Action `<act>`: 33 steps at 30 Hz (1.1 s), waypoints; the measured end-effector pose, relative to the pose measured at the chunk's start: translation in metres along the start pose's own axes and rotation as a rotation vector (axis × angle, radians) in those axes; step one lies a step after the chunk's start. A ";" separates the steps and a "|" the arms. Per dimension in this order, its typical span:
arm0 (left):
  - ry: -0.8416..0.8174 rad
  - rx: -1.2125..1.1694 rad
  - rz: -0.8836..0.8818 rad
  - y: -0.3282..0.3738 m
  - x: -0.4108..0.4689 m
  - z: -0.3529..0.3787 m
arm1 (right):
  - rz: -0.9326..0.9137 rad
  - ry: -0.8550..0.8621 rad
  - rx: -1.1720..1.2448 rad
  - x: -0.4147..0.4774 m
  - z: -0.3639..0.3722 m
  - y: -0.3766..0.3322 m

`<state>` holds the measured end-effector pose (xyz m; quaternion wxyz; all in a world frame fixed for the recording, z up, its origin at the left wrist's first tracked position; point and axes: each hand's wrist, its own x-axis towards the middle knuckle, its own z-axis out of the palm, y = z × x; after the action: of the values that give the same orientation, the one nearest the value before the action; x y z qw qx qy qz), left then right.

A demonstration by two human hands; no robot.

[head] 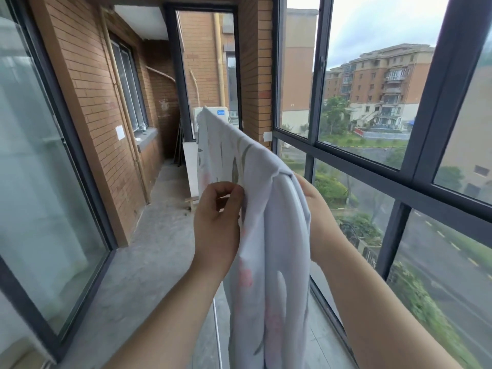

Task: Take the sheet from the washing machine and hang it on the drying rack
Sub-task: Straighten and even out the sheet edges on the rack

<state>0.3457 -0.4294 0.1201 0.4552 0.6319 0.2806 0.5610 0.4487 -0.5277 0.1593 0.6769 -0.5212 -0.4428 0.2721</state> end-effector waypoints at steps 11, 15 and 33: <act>-0.088 0.329 0.253 0.050 -0.095 -0.018 | -0.280 -0.142 -0.160 -0.069 -0.026 0.001; 0.069 0.483 0.156 0.063 -0.098 -0.001 | -0.281 0.000 -0.384 -0.071 -0.014 0.000; 0.029 0.882 0.089 0.009 -0.089 -0.044 | 0.092 0.170 -0.858 -0.082 -0.014 0.042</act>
<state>0.2825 -0.4987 0.0864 0.1133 0.7694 0.4720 0.4153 0.4268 -0.5896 0.0930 0.4205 -0.7948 -0.4347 0.0494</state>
